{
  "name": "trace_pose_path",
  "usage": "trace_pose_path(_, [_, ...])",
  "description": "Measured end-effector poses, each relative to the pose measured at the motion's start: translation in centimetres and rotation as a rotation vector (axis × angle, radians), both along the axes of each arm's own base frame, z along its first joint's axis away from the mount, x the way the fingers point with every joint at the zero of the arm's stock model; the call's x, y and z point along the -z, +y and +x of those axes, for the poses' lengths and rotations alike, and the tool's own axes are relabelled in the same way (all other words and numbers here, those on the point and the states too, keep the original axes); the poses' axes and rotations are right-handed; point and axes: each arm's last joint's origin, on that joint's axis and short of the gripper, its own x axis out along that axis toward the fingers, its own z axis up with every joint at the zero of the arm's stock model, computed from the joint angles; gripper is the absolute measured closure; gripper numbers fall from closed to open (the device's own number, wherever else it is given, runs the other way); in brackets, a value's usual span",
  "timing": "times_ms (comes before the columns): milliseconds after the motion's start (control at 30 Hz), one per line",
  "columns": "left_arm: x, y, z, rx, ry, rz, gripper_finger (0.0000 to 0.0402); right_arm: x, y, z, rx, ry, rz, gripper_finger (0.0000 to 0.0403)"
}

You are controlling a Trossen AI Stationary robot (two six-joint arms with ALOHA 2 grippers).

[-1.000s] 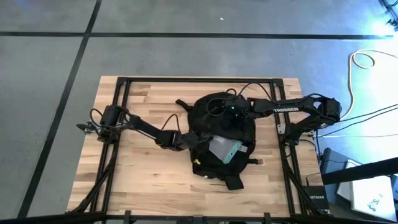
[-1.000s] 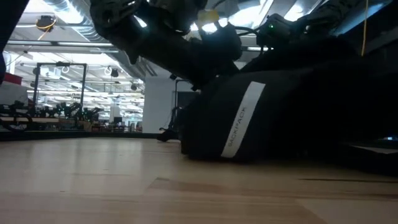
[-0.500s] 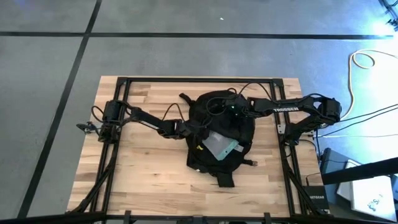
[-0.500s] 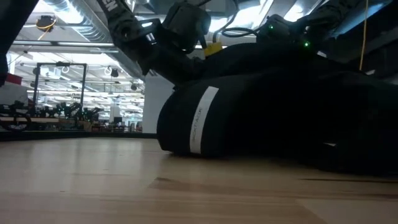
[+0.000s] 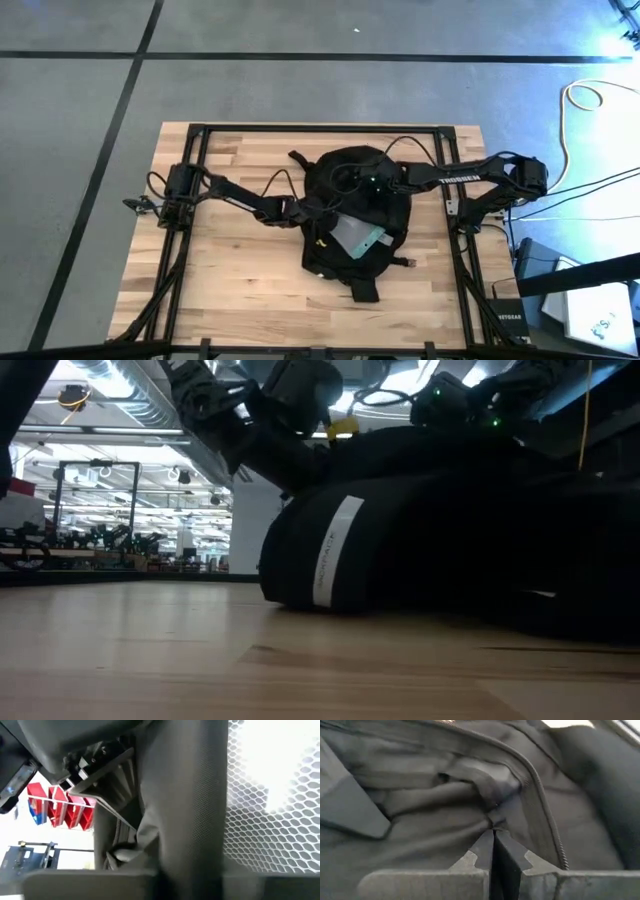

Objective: Unpack backpack
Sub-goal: Remove the blue zip bag from the black backpack

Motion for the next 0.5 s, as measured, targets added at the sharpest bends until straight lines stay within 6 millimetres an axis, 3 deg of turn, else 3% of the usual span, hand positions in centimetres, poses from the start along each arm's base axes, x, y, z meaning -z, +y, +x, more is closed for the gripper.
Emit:
trace_pose_path(133, [-1.0, -0.6, 0.5, -0.033, -0.021, 0.052, 0.0387, -1.9, 2.0, 0.7, -0.059, 0.013, -0.119, 0.0402])
trace_pose_path(333, [-1.8, -0.8, 0.9, -0.079, -0.040, 0.087, 0.0397, -7.7, 6.4, 0.4, 0.006, -0.072, -0.407, 0.0402])
trace_pose_path(500, [-1.9, -0.8, 0.8, -0.136, -0.068, 0.054, 0.0399, -9.8, 11.2, -1.1, -0.106, -0.198, -0.359, 0.0403])
